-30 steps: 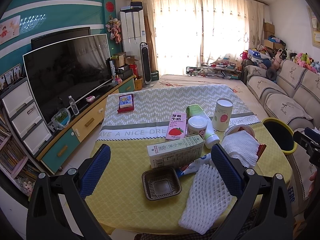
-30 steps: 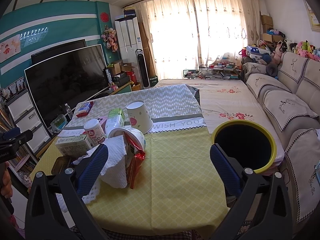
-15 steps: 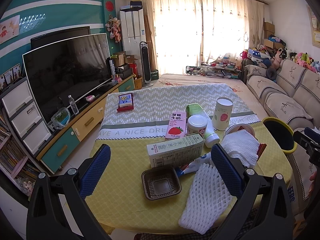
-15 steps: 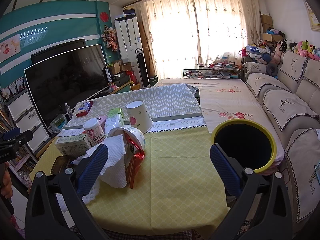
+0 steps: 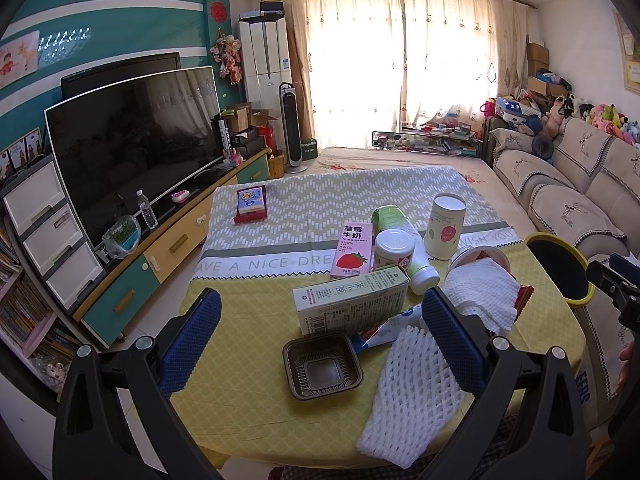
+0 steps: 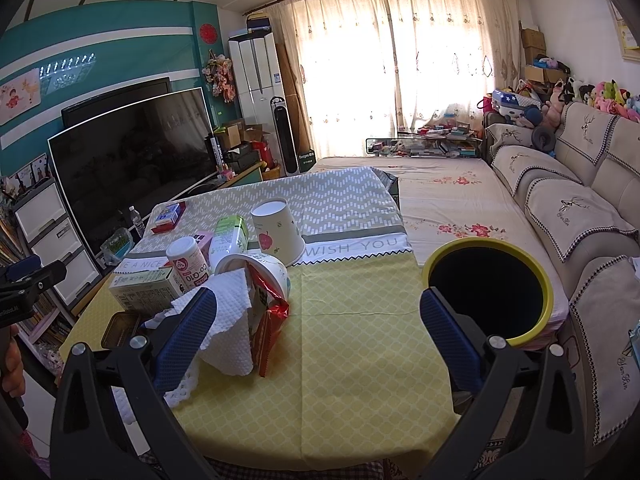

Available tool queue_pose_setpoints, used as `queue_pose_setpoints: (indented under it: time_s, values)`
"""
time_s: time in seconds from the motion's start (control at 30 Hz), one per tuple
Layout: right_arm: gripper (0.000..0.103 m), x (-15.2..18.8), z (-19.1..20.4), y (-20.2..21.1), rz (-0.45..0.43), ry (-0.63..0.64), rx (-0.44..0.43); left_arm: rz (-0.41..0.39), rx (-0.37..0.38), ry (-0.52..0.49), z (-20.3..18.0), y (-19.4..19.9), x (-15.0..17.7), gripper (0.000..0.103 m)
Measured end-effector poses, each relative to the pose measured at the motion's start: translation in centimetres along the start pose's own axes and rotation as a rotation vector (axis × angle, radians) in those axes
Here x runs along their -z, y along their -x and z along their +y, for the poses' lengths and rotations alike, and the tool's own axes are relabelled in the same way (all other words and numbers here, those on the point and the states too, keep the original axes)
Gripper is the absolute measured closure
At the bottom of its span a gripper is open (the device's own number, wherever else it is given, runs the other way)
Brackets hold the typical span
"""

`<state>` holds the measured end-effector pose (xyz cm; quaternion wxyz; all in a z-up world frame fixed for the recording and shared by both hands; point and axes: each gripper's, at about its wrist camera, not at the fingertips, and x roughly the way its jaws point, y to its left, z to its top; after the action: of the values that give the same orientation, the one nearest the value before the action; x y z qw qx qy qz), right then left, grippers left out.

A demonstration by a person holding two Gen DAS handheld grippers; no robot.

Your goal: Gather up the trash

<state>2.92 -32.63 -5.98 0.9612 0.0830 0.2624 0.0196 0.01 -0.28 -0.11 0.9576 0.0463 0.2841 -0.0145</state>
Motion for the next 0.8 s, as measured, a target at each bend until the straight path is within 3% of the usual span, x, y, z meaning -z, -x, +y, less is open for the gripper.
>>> queue_pose_setpoints:
  time_s: [0.5, 0.8]
  values:
    - [0.006, 0.7, 0.0, -0.6, 0.011, 0.002, 0.000, 0.010, -0.004, -0.003, -0.1, -0.7, 0.6, 0.004]
    - [0.006, -0.1, 0.1, -2.4, 0.038, 0.035, -0.003, 0.028, 0.040, 0.013, 0.4, -1.9, 0.4, 0.004]
